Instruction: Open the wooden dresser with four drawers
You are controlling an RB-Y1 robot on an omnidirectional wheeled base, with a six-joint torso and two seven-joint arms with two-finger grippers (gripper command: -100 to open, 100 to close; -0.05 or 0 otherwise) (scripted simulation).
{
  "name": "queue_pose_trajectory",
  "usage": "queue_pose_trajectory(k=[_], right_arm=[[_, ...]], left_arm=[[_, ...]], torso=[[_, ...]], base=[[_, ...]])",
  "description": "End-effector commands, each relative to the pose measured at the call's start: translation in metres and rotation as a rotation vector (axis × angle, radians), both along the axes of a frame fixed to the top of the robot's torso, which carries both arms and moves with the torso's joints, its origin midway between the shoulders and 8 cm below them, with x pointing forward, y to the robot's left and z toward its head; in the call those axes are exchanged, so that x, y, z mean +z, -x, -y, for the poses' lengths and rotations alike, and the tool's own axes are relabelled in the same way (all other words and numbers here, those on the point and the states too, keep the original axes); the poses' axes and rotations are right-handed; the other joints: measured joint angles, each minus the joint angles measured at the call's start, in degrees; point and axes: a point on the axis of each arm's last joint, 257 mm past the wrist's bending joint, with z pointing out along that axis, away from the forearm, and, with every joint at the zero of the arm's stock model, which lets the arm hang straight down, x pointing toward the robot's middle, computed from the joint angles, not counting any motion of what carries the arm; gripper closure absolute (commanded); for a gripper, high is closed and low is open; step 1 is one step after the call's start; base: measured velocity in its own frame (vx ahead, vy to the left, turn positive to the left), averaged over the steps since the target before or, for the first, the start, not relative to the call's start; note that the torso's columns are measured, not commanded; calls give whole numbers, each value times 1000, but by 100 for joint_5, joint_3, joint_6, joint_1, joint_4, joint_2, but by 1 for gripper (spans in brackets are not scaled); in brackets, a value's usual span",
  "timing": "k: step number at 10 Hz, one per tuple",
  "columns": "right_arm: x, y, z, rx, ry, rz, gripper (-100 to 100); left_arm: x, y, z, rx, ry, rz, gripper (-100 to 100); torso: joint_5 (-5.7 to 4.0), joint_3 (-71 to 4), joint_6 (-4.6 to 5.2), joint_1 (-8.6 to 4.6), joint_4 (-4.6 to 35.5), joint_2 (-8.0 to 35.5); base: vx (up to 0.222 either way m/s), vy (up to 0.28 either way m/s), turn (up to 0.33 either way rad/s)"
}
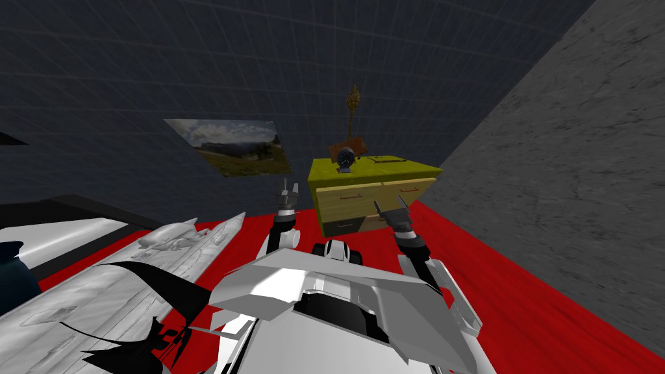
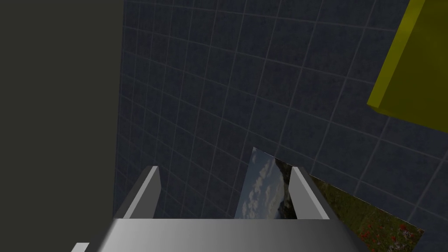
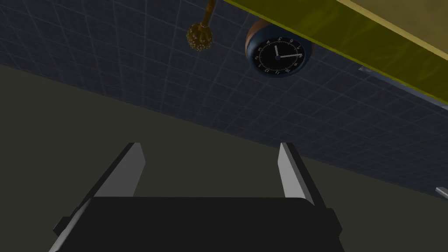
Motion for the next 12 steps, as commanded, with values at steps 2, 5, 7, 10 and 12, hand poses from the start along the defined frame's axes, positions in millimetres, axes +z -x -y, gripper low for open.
queue_pose_trajectory(k=[2, 5, 7, 10, 12], right_arm=[[-9, -3, -1, -46, 123, 22, -100], [-25, -8, 0, -97, 285, 38, -100], [-25, -8, 0, -111, 312, 49, -100], [-42, -13, 1, -156, 468, 63, -100], [-51, -15, 2, -181, 551, 74, -100]], left_arm=[[0, 0, 0, 0, 0, 0, 0], [0, 0, 0, 0, 0, 0, 0], [0, 0, 0, 0, 0, 0, 0], [0, 0, 0, 0, 0, 0, 0], [0, 0, 0, 0, 0, 0, 0]], torso=[[0, -2, 0, -2, -1, -3], [0, -1, 0, -2, 0, -2], [1, -1, 0, 2, 0, -1], [0, 0, 0, -1, 0, -1], [0, -2, 0, -1, -1, -3]], base=[[22, 42, -7], [24, 52, -22], [18, 50, -4], [15, 63, -11], [14, 72, -7]])
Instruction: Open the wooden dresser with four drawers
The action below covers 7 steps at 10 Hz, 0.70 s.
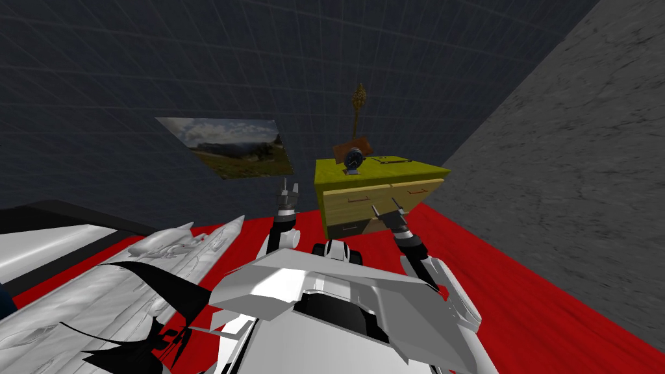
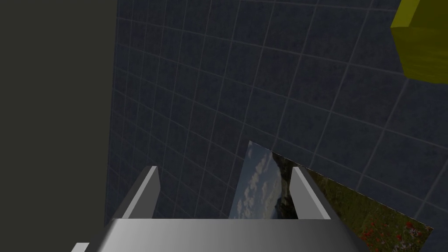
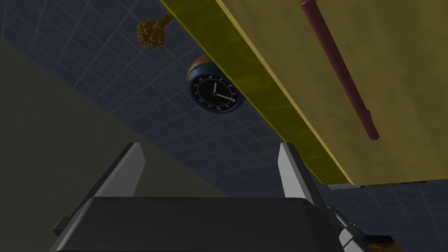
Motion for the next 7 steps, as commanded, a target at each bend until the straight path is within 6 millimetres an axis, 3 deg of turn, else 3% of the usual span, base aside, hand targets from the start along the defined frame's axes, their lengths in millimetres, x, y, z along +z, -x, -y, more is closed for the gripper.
queue_pose_trajectory(k=[1, 7], right_arm=[[-11, -3, 1, -34, 107, 16, -100], [-37, -9, 5, -102, 341, 46, -100]], left_arm=[[0, 0, 0, 0, 0, 0, 0], [0, 0, 0, 0, 0, 0, 0]], torso=[[-1, 3, 0, 0, 1, 4], [-1, 2, 0, -1, 1, 2]], base=[[8, 61, -5], [8, 63, 0]])
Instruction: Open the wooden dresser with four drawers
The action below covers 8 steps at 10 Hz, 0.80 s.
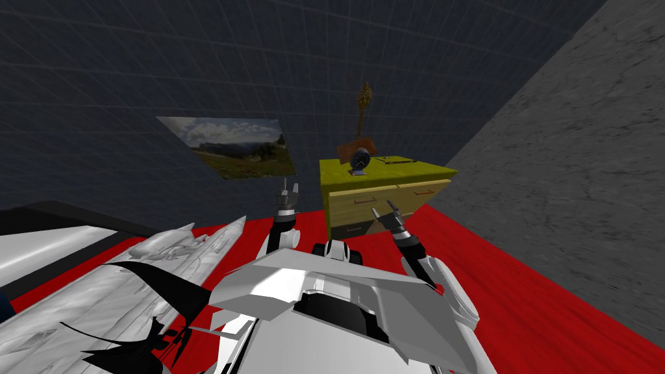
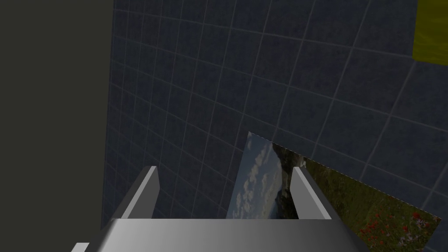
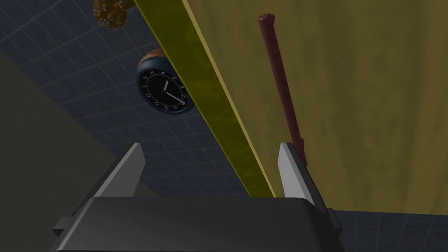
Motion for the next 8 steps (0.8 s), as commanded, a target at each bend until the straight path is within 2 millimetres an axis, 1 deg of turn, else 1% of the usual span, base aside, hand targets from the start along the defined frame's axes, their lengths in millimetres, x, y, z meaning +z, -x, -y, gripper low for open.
queue_pose_trajectory(k=[1, 2, 3, 4, 5, 6, 8], right_arm=[[-13, -3, 2, -28, 105, 12, -100], [-13, -3, 2, -33, 121, 19, -100], [-21, -5, 3, -46, 171, 20, -100], [-21, -5, 3, -50, 184, 26, -100], [-29, -6, 4, -63, 232, 28, -100], [-29, -6, 4, -66, 241, 32, -100], [-43, -8, 4, -91, 320, 36, -100]], left_arm=[[0, 0, 0, 0, 0, 0, 0], [0, 0, 0, 0, 0, 0, 0], [0, 0, 0, 0, 0, 0, 0], [0, 0, 0, 0, 0, 0, 0], [0, 0, 0, 0, 0, 0, 0], [0, 0, 0, 0, 0, 0, 0], [0, 0, 0, 0, 0, 0, 0]], torso=[[0, 0, 0, -2, 0, 0], [1, 1, 0, 4, 0, 1], [1, 1, 0, -1, 1, 1], [0, 1, 0, 0, 1, 2], [-1, 0, 0, -5, 0, 0], [0, -1, 0, 0, 0, -2], [0, 1, 0, 1, 0, 1]], base=[[5, 71, 7], [2, 64, -1], [-2, 66, 7], [1, 52, 1], [6, 62, 8], [-3, 57, 3], [-1, 72, 11]])
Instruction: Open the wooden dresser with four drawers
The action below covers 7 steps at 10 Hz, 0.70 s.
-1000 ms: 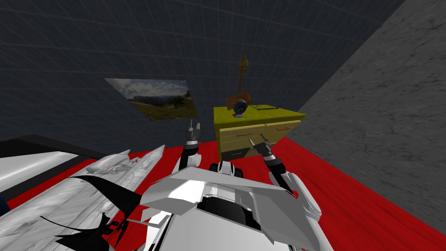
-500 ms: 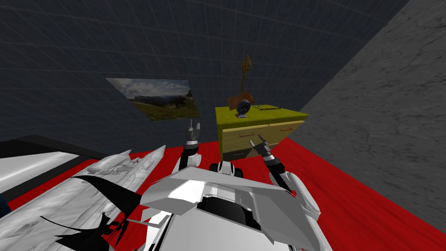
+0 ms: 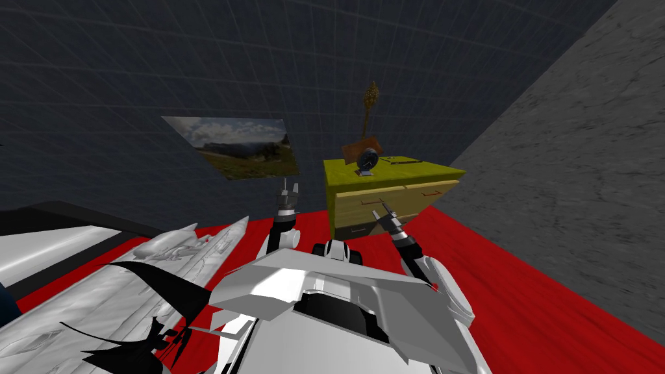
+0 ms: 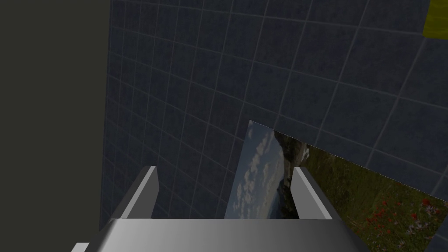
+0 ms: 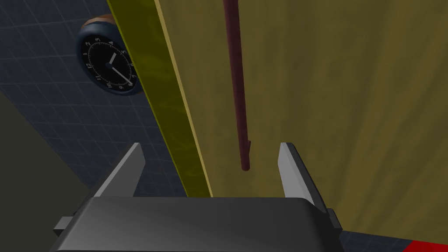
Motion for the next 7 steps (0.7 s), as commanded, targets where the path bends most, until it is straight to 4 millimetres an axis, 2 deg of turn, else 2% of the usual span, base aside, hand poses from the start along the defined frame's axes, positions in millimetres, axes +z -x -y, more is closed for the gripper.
queue_pose_trajectory(k=[1, 4, 7], right_arm=[[-11, -2, 0, -22, 71, 9, -100], [-27, -5, -5, -62, 143, 18, -100], [-34, -9, -17, -101, 131, 22, -100]], left_arm=[[0, 0, 0, 0, 0, 0, 0], [0, 0, 0, 0, 0, 0, 0], [0, 0, 0, 0, 0, 0, 0]], torso=[[2, -1, -1, 7, -1, -2], [0, 0, 0, 1, 0, 1], [0, 0, 0, -3, 0, 1]], base=[[1, 65, 2], [-5, 65, 12], [-8, 58, 13]])
